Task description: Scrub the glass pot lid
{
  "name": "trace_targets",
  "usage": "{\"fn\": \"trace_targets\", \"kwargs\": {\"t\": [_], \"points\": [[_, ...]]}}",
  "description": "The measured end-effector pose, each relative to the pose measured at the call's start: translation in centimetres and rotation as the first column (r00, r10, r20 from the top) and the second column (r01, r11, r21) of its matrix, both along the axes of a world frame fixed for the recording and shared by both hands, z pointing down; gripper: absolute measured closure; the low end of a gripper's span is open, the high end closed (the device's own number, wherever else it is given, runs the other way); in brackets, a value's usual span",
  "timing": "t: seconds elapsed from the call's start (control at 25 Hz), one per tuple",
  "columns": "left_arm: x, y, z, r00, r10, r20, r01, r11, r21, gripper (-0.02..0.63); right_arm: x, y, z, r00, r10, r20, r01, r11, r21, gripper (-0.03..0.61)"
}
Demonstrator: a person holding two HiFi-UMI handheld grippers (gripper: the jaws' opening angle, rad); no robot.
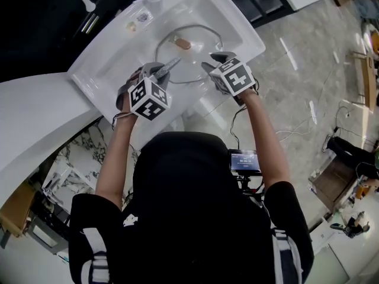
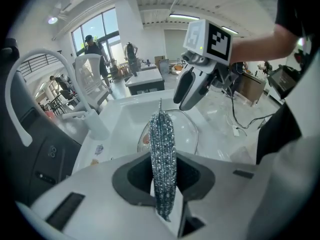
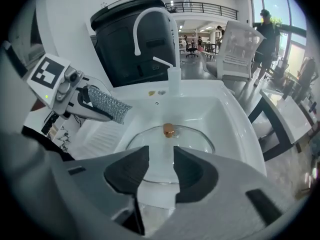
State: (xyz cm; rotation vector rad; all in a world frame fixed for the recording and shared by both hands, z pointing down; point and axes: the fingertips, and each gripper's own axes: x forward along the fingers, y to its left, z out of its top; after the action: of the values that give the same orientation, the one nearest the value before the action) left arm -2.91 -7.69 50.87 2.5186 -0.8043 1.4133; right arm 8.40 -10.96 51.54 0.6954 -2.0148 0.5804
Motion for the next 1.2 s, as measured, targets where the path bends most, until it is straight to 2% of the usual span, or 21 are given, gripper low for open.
{"fn": "trace_targets", "kwargs": {"t": [0.16, 0.28, 0.4, 0.52, 0.72, 0.88, 1.08, 1.2], "points": [[-0.8, -1.4, -3.0, 0.998, -0.031, -0.050, 0.034, 0.998, 0.056, 0.540, -1.0, -0.9, -3.3, 0.998, 0.039, 0.045, -0.043, 0.994, 0.103, 0.471], [-1.6, -2.5, -6.0, 0.992, -0.062, -0.106, 0.074, 0.991, 0.111, 0.540, -1.9, -2.0, -6.6, 0.989, 0.097, 0.113, -0.118, 0.973, 0.199, 0.494], [-1.4, -3.1, -9.2, 0.982, -0.074, -0.176, 0.102, 0.982, 0.157, 0.540, -2.6, -2.5, -10.2, 0.977, 0.122, 0.174, -0.169, 0.943, 0.288, 0.537], [-1.0, -3.0, -11.9, 0.973, -0.049, -0.227, 0.094, 0.977, 0.192, 0.541, -3.3, -2.7, -13.5, 0.964, 0.125, 0.235, -0.207, 0.908, 0.365, 0.560], [-1.8, -2.5, -16.7, 0.944, -0.044, -0.327, 0.138, 0.953, 0.270, 0.541, -4.7, -2.1, -18.9, 0.929, 0.149, 0.339, -0.304, 0.830, 0.468, 0.578], [-3.0, -2.1, -19.4, 0.918, -0.029, -0.394, 0.163, 0.937, 0.310, 0.540, -5.8, -1.2, -22.0, 0.926, 0.134, 0.354, -0.319, 0.779, 0.540, 0.578], [-4.3, -1.1, -22.5, 0.880, -0.007, -0.475, 0.210, 0.903, 0.375, 0.540, -6.8, 0.5, -23.8, 0.927, 0.130, 0.352, -0.325, 0.746, 0.581, 0.578], [-4.2, -0.2, -23.9, 0.866, 0.018, -0.499, 0.207, 0.897, 0.391, 0.540, -6.9, 1.7, -25.2, 0.925, 0.127, 0.358, -0.333, 0.724, 0.604, 0.578]]}}
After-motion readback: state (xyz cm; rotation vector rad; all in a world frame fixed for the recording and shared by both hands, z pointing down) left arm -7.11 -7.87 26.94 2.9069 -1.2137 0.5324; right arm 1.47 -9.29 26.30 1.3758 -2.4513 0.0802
